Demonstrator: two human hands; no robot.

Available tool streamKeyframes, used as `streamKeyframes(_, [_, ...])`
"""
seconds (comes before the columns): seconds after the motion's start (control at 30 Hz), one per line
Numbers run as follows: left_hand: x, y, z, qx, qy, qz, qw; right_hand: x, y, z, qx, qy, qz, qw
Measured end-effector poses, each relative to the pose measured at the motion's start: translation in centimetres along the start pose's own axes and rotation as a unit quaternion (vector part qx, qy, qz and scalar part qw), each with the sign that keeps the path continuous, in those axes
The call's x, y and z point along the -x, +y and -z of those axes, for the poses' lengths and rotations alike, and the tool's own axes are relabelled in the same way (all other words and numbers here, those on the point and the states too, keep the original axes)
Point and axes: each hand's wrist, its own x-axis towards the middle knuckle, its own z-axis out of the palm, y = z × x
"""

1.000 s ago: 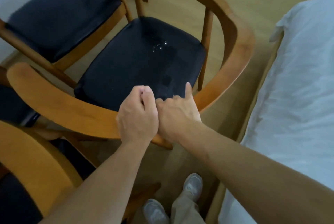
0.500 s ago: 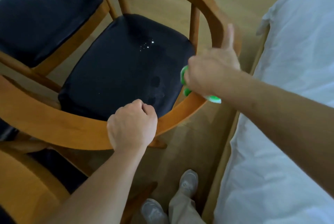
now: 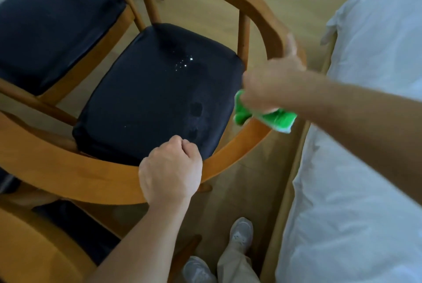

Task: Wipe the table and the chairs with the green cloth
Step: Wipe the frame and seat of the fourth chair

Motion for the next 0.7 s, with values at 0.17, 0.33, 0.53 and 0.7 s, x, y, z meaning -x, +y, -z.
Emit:
streamKeyframes(0.17, [0.1, 0.2, 0.2, -0.002, -0.003, -0.001, 1.0, -0.2, 1.7, -0.4, 0.006, 0.082, -0.061, 0.995])
streamKeyframes(0.33, [0.1, 0.1, 0.1, -0.013, 0.0, -0.011, 1.0, 5.1, -5.6, -3.1, -0.023, 0.142, 0.038, 0.989])
streamKeyframes(0.53, [0.1, 0.3, 0.2, -0.021, 0.027, -0.04, 0.999, 7.7, -7.9, -7.6, -0.168, 0.301, 0.069, 0.936])
streamKeyframes(0.7, [0.0, 0.5, 0.1, -0.027, 0.003, -0.005, 1.0, 5.2, -0.8, -7.4, -0.337, 0.428, -0.137, 0.827])
